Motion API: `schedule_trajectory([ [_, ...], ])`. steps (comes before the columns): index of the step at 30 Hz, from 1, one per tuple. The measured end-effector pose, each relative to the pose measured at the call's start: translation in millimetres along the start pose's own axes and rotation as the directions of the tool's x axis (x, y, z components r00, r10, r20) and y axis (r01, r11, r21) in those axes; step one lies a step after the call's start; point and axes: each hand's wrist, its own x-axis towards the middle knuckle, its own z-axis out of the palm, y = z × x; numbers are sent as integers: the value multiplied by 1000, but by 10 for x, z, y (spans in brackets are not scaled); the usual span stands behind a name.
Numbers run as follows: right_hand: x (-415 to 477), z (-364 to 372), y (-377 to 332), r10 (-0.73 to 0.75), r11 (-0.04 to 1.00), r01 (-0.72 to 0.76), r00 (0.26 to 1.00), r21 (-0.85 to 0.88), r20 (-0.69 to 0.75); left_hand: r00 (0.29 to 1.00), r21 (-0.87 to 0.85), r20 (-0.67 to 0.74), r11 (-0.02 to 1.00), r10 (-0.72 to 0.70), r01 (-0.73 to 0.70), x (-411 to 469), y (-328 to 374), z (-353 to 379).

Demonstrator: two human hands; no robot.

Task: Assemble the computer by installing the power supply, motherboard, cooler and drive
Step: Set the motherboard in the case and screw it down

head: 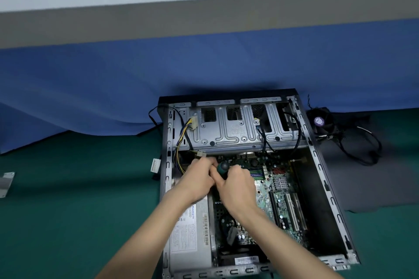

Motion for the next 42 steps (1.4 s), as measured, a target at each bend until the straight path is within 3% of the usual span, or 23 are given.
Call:
schedule_trajectory([
  [5, 35, -188, 25, -70, 995, 75, 995, -65, 77, 999, -3, 32, 1000, 24, -24, 9, -45, 10],
  [7, 4, -295, 35, -245, 964, 246, 969, -103, 26, 999, -30, 33, 999, 31, -30, 24, -60, 13],
  [10, -21, -352, 5, -446, 867, 449, 893, -215, 66, 999, -116, 27, 993, 24, -21, 19, -65, 17],
  [16, 82, -385, -134, -364, 878, 364, 930, -311, 60, 999, -207, -32, 978, 8, -14, -11, -73, 14],
  [20, 106, -441, -107, -423, 860, 449, 893, -244, 154, 997, -292, 68, 956, 20, 1, -27, -48, -62],
  [22, 114, -417, -127, -400, 869, 423, 906, -256, 136, 994, -297, 93, 955, 50, -20, -33, -22, -84],
  [25, 155, -423, -183, -361, 868, 375, 927, -325, 105, 999, -280, 10, 959, 37, -32, -24, -28, -58],
  [29, 144, -456, -153, -459, 823, 496, 868, -277, 190, 1000, -302, -32, 953, 1, -10, -29, -31, -36],
  [33, 136, -409, -168, -389, 861, 405, 914, -308, 115, 999, -271, 24, 962, 29, -21, -45, -15, -70],
  [36, 108, -396, -150, -412, 858, 425, 905, -289, 106, 998, -205, -59, 978, 24, -36, -40, -37, -44],
  [39, 99, -414, -101, -457, 832, 475, 880, -285, 130, 998, -265, -66, 964, -6, -12, -50, -27, -60],
  [42, 134, -425, -124, -392, 856, 393, 917, -334, 76, 1000, -267, -30, 964, -7, -1, -47, -7, -54],
])
